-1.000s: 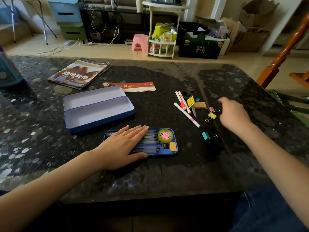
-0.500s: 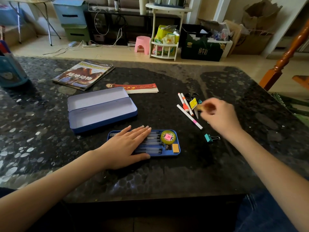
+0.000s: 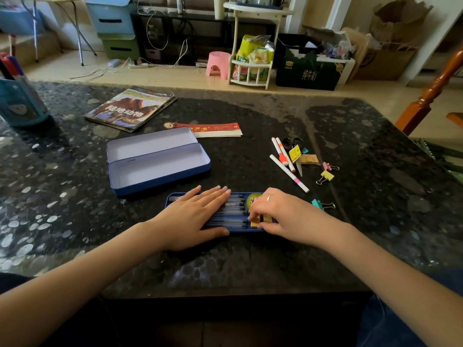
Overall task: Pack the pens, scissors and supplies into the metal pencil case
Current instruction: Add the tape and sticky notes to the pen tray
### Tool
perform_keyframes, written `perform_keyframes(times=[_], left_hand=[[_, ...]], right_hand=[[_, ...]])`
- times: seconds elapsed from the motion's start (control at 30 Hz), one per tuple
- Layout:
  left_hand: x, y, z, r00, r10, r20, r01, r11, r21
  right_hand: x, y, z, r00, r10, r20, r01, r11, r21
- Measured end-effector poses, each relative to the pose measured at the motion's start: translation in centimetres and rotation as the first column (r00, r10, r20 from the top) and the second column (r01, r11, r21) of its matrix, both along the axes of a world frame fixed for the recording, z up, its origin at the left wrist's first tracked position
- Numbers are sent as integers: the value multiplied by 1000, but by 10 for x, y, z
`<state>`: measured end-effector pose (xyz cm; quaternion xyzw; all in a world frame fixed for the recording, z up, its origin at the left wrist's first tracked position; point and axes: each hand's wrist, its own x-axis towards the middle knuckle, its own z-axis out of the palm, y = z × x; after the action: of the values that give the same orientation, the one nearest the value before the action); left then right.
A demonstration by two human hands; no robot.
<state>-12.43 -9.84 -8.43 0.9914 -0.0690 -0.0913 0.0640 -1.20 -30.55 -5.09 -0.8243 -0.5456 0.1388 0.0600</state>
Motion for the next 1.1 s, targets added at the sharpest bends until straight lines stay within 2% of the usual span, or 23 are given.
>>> perform_keyframes(times=[0.1,0.2,0.3,0.37,0.5,0.57,0.87,1.1], left_hand=[[0,0,-1,1000,1,11,-1,1000,0],[0,0,-1,1000,1,7,-1,1000,1],[0,0,0,1000,4,6,-4,1000,6],[0,0,0,1000,6,3,-6,1000,5],[1,0,-1,1000,0,4,0,1000,1],[0,0,-1,1000,2,4,-2,1000,6],[0,-1,-2,1000,19,11,-19,1000,24],[-2,-1,-4,999,19,43,-19,1000,17]], right_hand=[[-2,-1,2,999,53,15,-53,999,3],[-2,-3,6,999,43,-7,-43,999,-11],[0,-4,7,998,50,35,-48,998,-41],[1,-4,8,998,29,56,-26,998,-49],[1,-4,11,991,-111,-70,112,994,17],[4,-5,13,986,-157,-64,158,987,12],[2,-6,16,985,-170,-11,169,984,-55],[4,-6,16,980,-194,-35,192,980,-62]])
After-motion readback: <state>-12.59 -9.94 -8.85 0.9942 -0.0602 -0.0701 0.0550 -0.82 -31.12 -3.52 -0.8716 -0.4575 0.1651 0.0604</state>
